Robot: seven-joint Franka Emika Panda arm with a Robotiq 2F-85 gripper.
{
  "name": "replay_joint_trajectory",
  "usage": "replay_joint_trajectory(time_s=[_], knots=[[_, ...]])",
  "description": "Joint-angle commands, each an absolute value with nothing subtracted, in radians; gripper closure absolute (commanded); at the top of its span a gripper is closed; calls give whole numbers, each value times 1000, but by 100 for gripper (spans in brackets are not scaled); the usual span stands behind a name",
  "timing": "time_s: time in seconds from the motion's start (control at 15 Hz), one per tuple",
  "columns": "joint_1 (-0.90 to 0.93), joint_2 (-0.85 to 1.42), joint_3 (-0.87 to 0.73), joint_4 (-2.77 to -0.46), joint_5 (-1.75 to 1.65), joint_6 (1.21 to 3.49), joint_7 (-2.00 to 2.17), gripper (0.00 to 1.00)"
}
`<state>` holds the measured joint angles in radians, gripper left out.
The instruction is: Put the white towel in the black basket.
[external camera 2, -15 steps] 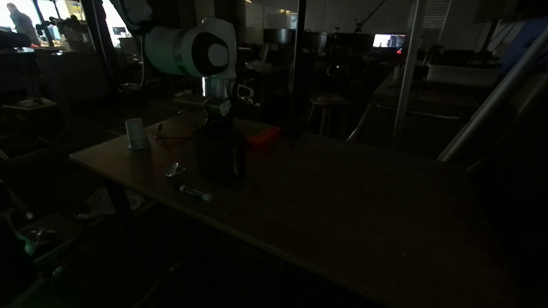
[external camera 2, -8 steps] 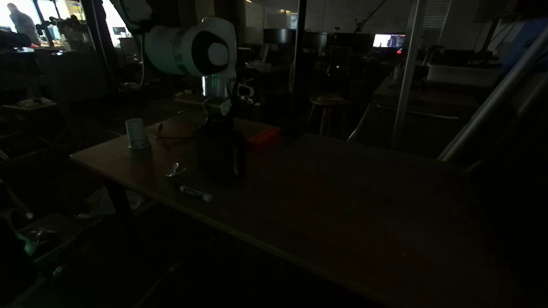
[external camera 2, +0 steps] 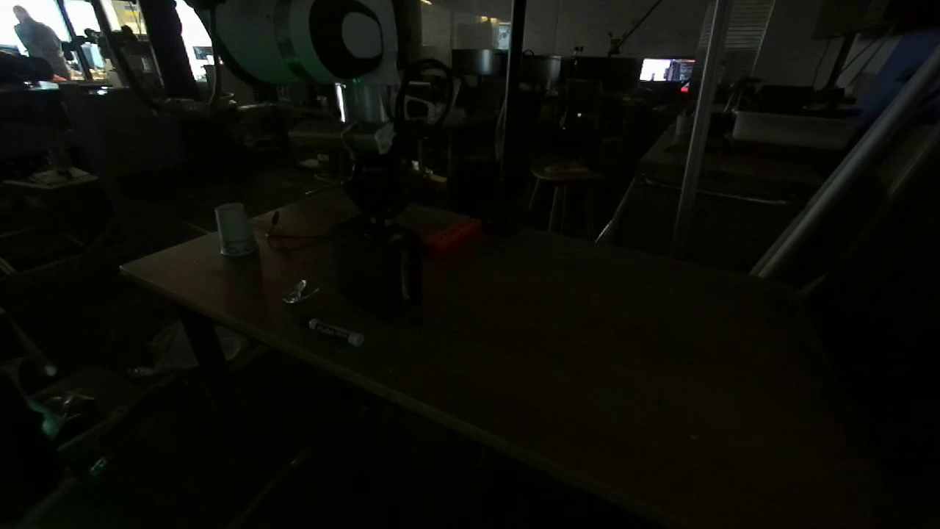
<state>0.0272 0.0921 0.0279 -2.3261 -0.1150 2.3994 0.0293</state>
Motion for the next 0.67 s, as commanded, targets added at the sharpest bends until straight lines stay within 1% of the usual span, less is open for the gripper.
replay_joint_trajectory(time_s=[0.0, 0.33, 0.6], knots=[[19, -67, 11, -2387, -144, 2363, 58, 100], [-6, -193, 6, -2400, -139, 2297, 80, 100], [-15, -246, 12, -2410, -131, 2263, 98, 100]])
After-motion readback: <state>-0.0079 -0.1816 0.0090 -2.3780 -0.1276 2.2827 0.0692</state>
